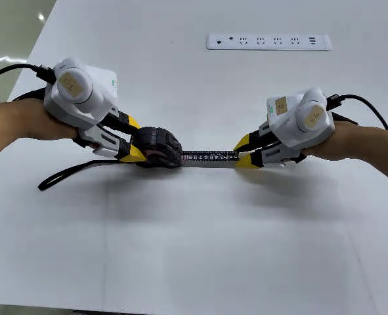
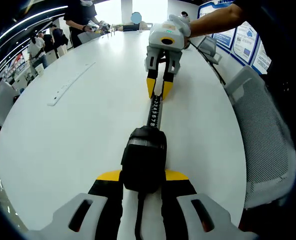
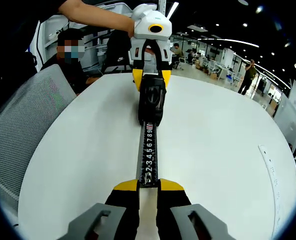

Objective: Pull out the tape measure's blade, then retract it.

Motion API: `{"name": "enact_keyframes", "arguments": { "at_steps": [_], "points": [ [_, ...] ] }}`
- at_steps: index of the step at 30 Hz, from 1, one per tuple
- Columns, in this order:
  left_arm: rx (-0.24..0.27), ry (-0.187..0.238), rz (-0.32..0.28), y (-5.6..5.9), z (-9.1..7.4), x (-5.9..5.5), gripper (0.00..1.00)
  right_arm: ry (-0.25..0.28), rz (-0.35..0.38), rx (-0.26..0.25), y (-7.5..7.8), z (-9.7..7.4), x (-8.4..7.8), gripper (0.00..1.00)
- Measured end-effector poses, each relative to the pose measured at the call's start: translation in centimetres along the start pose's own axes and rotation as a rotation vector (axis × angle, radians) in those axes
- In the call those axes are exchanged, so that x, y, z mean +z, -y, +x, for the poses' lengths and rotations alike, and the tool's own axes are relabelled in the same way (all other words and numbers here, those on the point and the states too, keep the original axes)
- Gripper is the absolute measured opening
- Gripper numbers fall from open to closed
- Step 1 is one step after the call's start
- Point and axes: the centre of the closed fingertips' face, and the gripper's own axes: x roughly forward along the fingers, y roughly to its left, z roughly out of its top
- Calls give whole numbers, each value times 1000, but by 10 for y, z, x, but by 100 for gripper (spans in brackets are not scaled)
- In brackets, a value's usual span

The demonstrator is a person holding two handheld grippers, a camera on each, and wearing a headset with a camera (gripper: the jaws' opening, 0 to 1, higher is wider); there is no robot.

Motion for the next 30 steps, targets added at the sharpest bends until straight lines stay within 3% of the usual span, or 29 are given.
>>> {"name": "enact_keyframes", "arguments": {
  "at_steps": [30],
  "points": [
    [-5,-2,-6,1,0,1,23,-29,39,0,-3,-22,-26,8]
  ]
}}
